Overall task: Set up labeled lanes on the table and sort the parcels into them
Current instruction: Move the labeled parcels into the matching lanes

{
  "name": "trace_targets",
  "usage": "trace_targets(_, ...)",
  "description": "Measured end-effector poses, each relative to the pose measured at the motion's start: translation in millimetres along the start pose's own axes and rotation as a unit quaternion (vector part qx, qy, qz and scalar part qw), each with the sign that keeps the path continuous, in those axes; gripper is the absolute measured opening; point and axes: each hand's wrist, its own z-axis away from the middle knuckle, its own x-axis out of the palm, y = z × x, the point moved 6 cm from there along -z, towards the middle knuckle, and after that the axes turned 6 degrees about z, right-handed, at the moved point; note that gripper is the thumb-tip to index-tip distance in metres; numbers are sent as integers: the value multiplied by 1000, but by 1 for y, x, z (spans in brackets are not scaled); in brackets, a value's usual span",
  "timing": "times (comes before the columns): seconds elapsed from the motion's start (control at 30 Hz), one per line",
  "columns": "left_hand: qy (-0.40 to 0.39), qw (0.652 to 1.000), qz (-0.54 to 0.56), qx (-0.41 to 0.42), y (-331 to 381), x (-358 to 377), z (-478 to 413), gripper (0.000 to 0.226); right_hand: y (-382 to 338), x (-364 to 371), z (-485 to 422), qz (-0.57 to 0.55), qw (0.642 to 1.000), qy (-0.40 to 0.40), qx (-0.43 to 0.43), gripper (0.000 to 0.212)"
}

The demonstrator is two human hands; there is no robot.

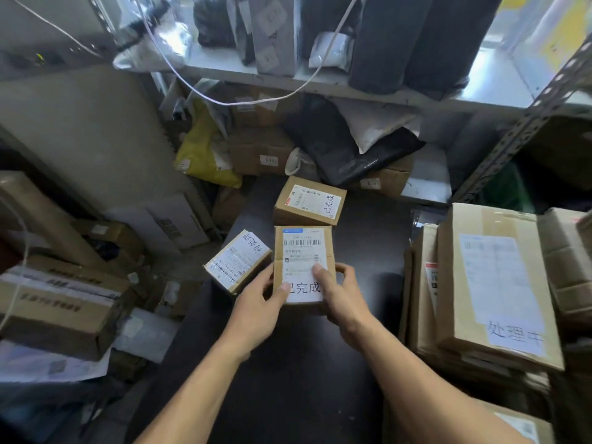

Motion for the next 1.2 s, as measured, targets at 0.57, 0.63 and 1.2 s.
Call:
trace_targets(0.57, -45, 961, 137, 237, 282, 145, 110, 54, -203, -226, 206, -25, 988, 92, -119, 39)
trace_targets(0.63, -65, 955, 142, 253, 307, 176, 128, 44, -217, -271, 242, -23, 982, 130, -135, 32)
trace_targets(1.2, -297, 921, 42, 250, 360, 484, 254, 36, -118, -579, 406, -72, 934, 341, -84, 33)
